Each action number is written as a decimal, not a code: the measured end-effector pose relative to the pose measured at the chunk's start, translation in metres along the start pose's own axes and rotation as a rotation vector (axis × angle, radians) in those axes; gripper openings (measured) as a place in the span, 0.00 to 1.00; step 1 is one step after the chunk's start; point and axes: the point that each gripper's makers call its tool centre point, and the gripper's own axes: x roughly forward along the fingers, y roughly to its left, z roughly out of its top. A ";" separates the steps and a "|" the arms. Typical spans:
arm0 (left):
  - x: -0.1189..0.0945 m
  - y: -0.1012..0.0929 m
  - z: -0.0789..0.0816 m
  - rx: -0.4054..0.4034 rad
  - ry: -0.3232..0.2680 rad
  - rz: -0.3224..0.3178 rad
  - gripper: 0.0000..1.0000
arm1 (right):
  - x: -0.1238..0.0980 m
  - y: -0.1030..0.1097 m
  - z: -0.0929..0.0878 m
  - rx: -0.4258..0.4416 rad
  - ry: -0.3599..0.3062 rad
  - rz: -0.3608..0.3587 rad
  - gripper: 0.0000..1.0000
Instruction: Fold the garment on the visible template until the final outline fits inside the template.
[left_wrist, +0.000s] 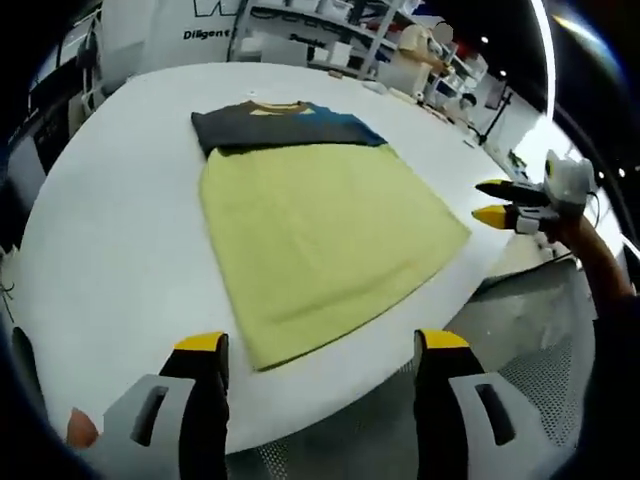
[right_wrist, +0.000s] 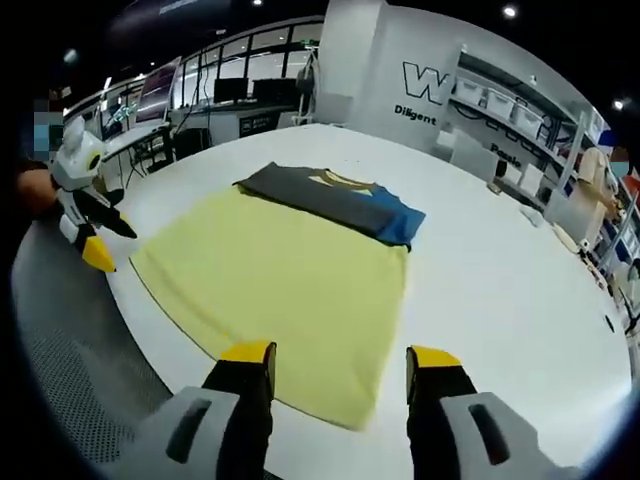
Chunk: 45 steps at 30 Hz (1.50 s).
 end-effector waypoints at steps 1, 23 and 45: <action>0.001 0.000 -0.001 0.003 -0.004 -0.001 0.70 | 0.000 -0.003 -0.003 0.007 0.004 -0.005 0.51; 0.005 0.008 -0.007 -0.044 0.030 0.064 0.44 | 0.022 -0.016 -0.061 0.115 0.173 0.016 0.22; 0.009 0.017 -0.007 -0.063 0.049 0.100 0.26 | 0.020 -0.005 -0.069 0.181 0.196 0.066 0.03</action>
